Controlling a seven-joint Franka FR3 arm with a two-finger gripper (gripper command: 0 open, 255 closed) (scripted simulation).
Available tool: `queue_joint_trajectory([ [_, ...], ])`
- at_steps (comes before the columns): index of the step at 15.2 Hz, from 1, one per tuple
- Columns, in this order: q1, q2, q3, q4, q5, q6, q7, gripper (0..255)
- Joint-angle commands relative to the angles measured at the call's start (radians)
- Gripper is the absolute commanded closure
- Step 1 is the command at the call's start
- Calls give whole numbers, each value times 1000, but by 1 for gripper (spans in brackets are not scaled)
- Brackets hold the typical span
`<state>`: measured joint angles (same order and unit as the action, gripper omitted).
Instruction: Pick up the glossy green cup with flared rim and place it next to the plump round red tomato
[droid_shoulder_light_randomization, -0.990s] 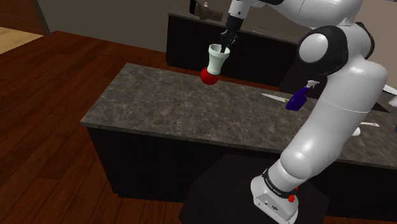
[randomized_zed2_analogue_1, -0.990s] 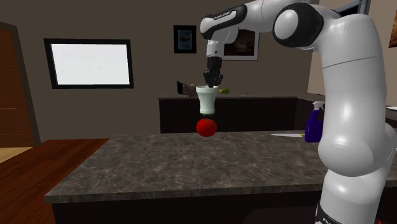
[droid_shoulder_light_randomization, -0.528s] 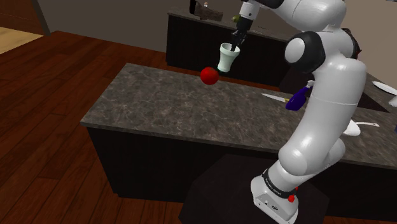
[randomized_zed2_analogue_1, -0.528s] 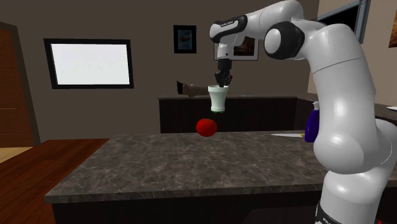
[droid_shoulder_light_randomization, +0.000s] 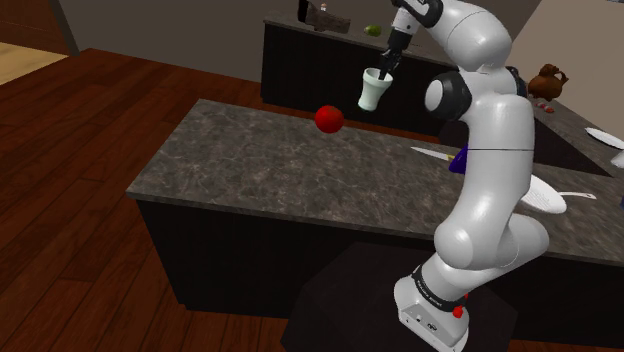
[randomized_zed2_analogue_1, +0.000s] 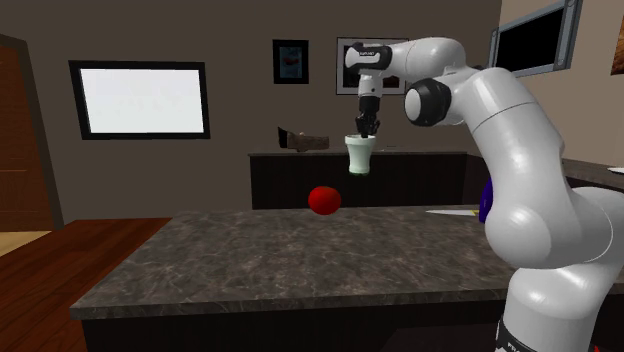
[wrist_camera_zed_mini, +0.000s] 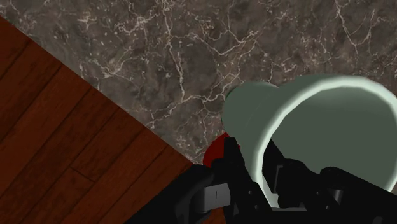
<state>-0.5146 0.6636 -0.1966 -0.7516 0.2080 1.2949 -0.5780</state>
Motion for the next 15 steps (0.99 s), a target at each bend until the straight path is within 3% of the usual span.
queue_joint_trajectory([
  [1, -7, 3, -2, -15, 0, 18, -14, 255],
  [7, 19, -67, -9, -217, -11, 148, -29, 255],
  [15, 37, -103, -11, -385, -17, 279, -43, 255],
])
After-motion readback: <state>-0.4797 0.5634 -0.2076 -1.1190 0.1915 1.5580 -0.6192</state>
